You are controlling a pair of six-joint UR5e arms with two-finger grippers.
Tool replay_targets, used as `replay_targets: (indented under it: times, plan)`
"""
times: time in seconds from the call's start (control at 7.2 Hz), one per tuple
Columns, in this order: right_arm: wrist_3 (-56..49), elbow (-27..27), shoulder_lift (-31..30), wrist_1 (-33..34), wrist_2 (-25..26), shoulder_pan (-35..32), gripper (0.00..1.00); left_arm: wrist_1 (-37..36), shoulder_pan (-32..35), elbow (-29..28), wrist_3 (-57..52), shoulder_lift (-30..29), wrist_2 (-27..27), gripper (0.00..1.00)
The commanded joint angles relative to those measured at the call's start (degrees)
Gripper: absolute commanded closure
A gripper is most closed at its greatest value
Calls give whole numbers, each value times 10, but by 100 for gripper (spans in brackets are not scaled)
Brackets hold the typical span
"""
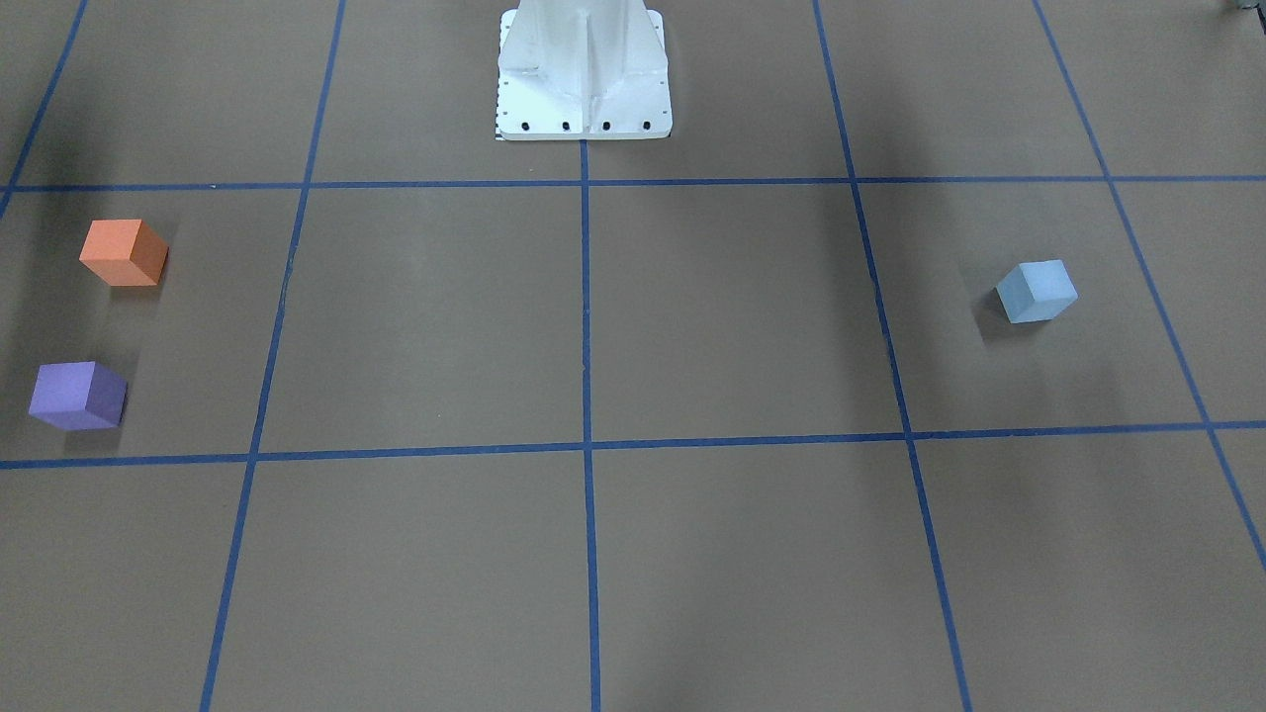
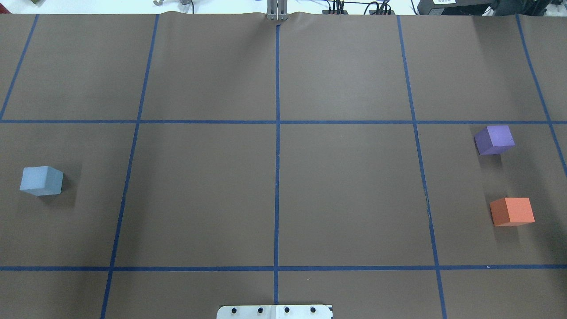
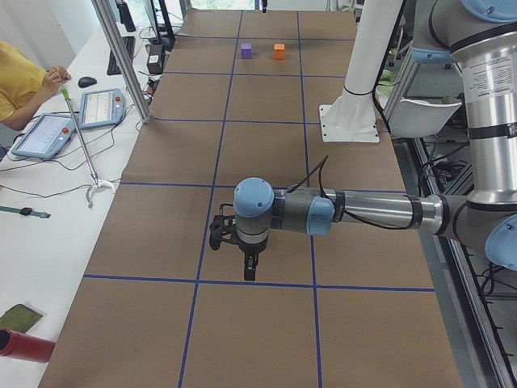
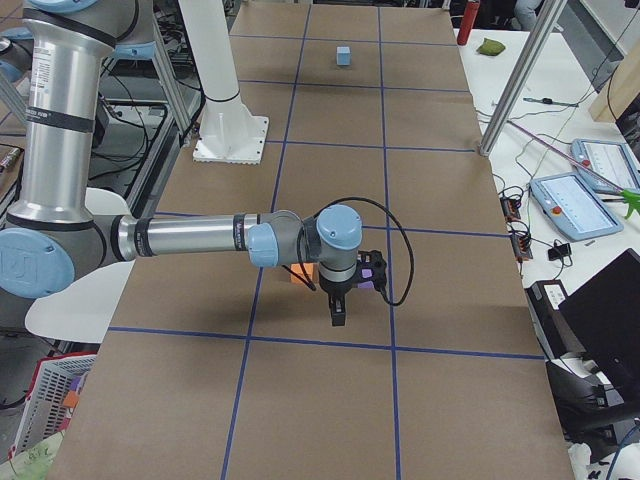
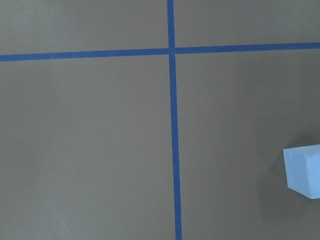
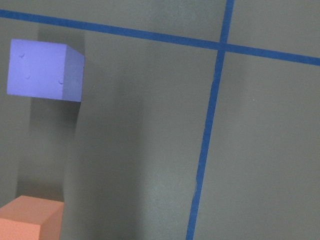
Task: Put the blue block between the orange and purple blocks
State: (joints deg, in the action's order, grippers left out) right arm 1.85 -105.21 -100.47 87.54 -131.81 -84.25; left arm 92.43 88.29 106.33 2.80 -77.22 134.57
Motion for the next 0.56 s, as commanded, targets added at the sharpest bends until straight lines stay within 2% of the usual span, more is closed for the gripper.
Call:
replay_targets:
  times: [0.0, 0.42]
  plan:
    - [0, -2, -3, 1, 12, -5, 0, 0, 0, 17, 1, 10, 1, 0]
    - [1, 2, -3, 1, 8, -4, 0, 2, -2, 15, 4, 16, 4, 0]
